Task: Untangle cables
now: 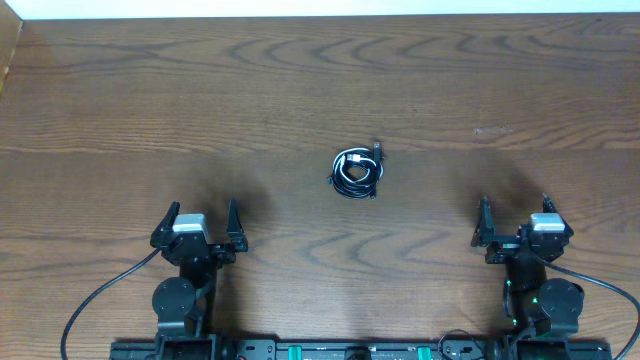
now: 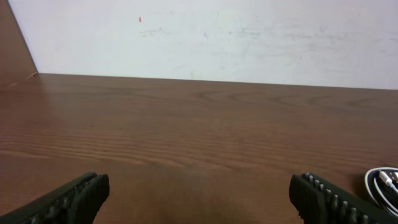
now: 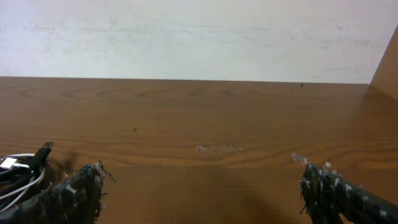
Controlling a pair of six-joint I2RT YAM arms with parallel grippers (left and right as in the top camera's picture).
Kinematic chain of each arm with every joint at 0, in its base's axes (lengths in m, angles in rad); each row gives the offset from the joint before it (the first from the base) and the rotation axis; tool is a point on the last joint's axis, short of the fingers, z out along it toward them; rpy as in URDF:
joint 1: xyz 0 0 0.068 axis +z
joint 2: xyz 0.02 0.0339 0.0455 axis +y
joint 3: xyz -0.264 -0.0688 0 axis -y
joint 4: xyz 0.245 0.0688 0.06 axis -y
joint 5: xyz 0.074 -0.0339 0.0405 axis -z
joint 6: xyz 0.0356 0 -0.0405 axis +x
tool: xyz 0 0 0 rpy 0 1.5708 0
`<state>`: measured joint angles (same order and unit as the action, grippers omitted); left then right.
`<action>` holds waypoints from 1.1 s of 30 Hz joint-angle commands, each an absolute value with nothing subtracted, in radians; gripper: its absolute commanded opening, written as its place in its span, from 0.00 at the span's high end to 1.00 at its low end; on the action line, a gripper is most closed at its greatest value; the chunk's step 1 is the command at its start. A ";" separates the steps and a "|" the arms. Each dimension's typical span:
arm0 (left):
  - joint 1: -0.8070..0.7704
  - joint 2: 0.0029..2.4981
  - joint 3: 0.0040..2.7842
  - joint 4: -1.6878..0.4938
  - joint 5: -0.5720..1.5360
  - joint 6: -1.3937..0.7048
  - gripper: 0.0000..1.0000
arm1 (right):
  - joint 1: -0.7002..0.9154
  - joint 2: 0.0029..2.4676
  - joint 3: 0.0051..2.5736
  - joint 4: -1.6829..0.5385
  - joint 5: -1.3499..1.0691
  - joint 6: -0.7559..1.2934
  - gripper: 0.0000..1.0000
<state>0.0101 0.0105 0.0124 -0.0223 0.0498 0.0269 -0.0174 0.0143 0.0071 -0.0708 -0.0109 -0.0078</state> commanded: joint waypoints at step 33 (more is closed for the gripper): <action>0.007 0.057 0.326 -0.113 0.225 -0.263 0.02 | -0.020 0.009 0.005 -0.075 -0.006 -0.001 0.01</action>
<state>0.0101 0.0357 0.1699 -0.0639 0.1936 -0.3107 -0.0174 0.0143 0.0071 -0.0700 -0.0109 -0.0078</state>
